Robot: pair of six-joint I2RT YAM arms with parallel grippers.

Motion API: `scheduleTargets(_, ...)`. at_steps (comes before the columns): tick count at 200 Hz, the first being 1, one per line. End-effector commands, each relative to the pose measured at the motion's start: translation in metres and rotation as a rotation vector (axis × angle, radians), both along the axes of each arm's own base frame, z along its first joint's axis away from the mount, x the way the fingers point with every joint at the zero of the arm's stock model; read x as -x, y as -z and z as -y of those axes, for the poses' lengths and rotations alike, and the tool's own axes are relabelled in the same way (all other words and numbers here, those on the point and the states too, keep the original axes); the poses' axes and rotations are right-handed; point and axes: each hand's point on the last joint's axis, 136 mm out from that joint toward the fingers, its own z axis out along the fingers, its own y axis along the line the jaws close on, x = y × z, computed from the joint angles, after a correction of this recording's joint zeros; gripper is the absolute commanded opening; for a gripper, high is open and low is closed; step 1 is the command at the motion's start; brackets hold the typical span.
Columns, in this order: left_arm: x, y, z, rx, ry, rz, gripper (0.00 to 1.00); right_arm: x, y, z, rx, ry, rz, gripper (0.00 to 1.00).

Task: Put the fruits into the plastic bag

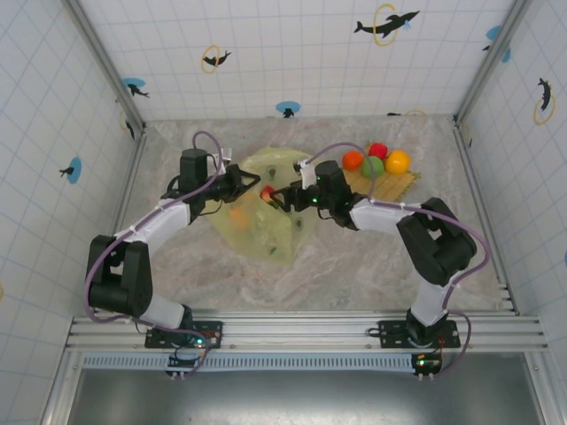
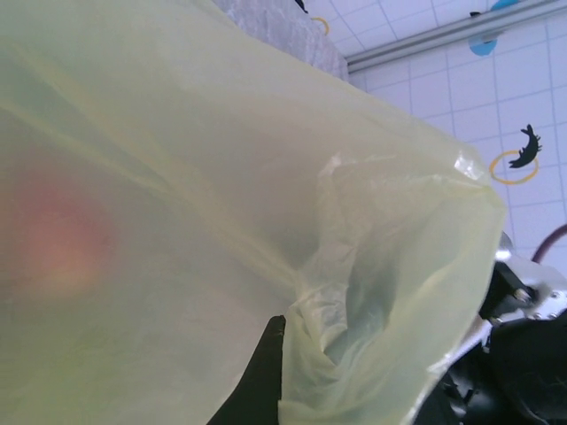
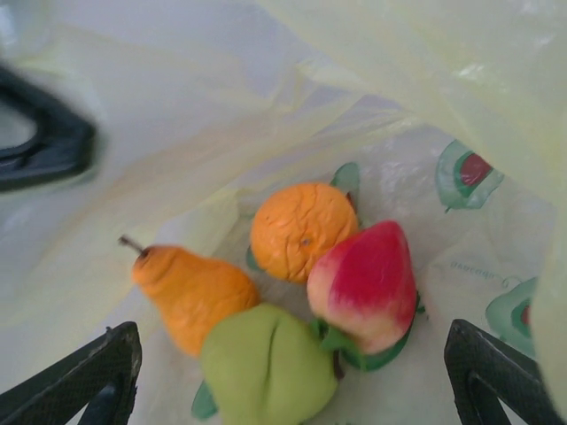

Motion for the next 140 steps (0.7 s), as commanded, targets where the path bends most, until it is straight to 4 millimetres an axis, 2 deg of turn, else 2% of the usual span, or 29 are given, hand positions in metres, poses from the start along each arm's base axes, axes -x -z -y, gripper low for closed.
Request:
scheduleTargets(1, -0.003, 0.009, -0.006, -0.027, -0.016, -0.005, 0.00, 0.040, 0.000, 0.006, 0.024, -0.188, -0.042, 0.90)
scheduleTargets(36, -0.007, 0.012, -0.013, -0.042, -0.043, -0.010, 0.00, 0.069, -0.004, 0.019, 0.049, -0.289, -0.020, 0.89)
scheduleTargets(62, -0.009, 0.013, -0.019, -0.049, -0.065, -0.011, 0.00, 0.085, -0.020, 0.031, 0.014, -0.338, 0.006, 0.89)
scheduleTargets(90, -0.013, 0.011, -0.026, -0.047, -0.090, -0.008, 0.00, 0.093, -0.041, 0.049, -0.024, -0.339, 0.054, 0.89)
scheduleTargets(103, -0.015, 0.010, -0.030, -0.045, -0.100, -0.004, 0.00, 0.088, -0.051, 0.061, -0.039, -0.295, 0.083, 0.89)
scheduleTargets(115, -0.016, 0.009, -0.033, -0.044, -0.110, -0.002, 0.00, 0.073, -0.058, 0.078, -0.034, -0.195, 0.105, 0.89)
scheduleTargets(125, -0.016, 0.008, -0.034, -0.042, -0.112, 0.002, 0.00, 0.053, -0.061, 0.099, -0.017, -0.064, 0.116, 0.90)
scheduleTargets(140, -0.016, 0.009, -0.033, -0.039, -0.111, -0.002, 0.00, 0.014, -0.060, 0.143, 0.043, 0.212, 0.128, 0.92)
